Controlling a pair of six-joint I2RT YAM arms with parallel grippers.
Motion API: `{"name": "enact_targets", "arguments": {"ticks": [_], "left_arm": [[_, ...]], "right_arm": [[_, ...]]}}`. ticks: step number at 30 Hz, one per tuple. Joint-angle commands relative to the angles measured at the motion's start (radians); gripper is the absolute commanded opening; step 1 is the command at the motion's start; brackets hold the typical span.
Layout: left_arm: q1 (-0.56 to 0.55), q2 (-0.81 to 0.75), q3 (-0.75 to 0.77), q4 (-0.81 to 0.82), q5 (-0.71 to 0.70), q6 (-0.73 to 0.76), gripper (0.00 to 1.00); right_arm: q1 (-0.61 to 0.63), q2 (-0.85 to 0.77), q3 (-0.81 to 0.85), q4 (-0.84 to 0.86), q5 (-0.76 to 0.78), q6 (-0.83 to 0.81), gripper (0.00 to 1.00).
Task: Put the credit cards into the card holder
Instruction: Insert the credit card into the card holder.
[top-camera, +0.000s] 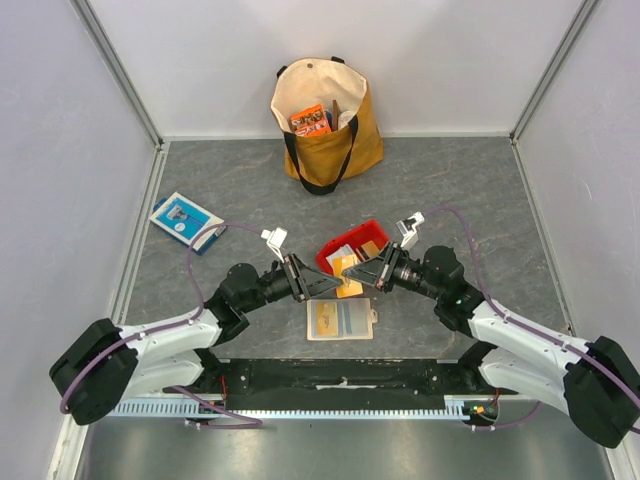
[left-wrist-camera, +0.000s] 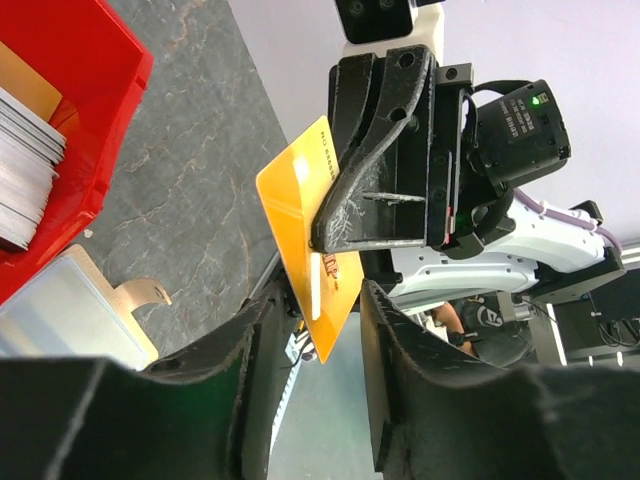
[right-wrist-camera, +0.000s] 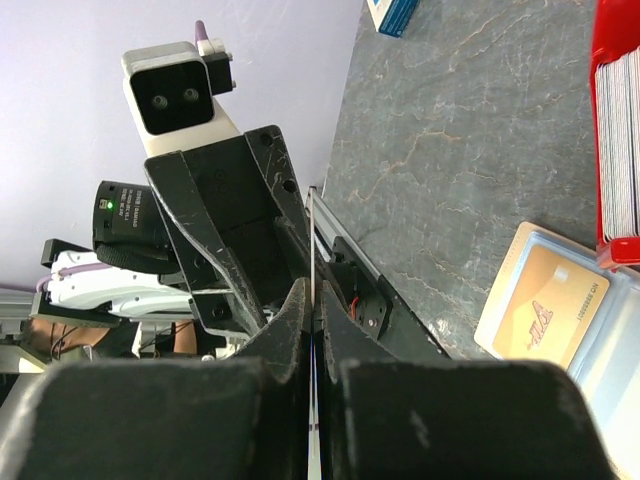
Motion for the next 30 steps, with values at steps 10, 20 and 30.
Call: {"name": "enact_targets", "arguments": {"ticks": [10,20,30], "left_arm": [[-0.002,0.072,0.030,0.146,0.061,-0.048,0.08],[-0.001,-0.053,-0.033,-0.156,0.030,-0.012,0.02],[-0.001,-0.131,-0.076,-0.523,0.073,0.025,0.02]], "right_arm": [[0.004,0.026,-0.009,0.063,-0.027,0.011,0.00],[0.004,-0.081,0.057,-0.330,0.179,-0.201,0.47],[0.008,-0.068,0.067,-0.616,0.234,-0.351,0.43]]}}
